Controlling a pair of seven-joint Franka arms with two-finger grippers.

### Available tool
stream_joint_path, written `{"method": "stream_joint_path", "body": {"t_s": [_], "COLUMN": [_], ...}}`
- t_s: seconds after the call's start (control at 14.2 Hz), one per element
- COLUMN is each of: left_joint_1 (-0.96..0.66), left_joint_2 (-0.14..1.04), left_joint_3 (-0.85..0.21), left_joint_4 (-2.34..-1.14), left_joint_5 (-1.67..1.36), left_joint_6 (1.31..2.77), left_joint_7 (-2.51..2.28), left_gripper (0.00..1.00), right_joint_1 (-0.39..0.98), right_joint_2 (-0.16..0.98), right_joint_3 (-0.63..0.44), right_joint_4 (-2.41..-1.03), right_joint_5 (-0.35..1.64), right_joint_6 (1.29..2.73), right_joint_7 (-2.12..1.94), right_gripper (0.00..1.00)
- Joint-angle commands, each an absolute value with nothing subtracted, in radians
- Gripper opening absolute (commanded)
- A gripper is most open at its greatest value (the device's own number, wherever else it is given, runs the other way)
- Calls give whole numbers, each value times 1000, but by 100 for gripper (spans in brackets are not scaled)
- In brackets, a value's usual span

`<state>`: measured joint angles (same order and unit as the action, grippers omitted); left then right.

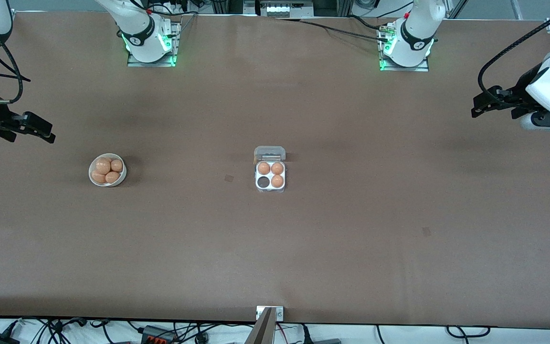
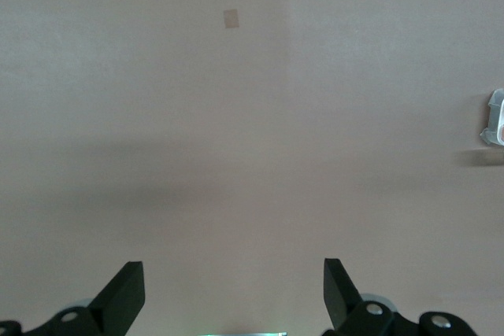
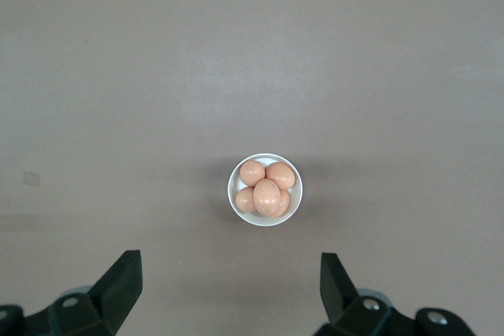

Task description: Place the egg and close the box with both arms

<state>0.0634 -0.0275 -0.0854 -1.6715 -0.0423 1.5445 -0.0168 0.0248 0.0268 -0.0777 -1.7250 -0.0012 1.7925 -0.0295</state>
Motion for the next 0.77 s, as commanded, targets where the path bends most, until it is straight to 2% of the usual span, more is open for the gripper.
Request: {"method": "stream_joint_path", "body": {"t_s": [0.0, 0.42, 0.7], "left_joint_1": [64, 61, 55], "left_joint_2": [-8, -6, -6], "left_joint_3": [-89, -91, -92], "left_joint_4": [-1634, -1632, -1631], "left_joint_5": [-46, -43, -41], "left_joint_6": [1519, 1517, 1506], "left_joint_7": [-8, -11, -14], "left_gripper": [100, 100, 100], "right_joint_1": [26, 25, 25], "right_joint_2": [6, 8, 58], "right_joint_3": [-74, -74, -74], "right_joint_4": [-1744, -1743, -1740], "right_joint_5": [-15, -15, -15], "right_joint_6": [1792, 1793, 1805], "right_joint_7": [-32, -32, -32], "right_gripper": [100, 100, 100]}}
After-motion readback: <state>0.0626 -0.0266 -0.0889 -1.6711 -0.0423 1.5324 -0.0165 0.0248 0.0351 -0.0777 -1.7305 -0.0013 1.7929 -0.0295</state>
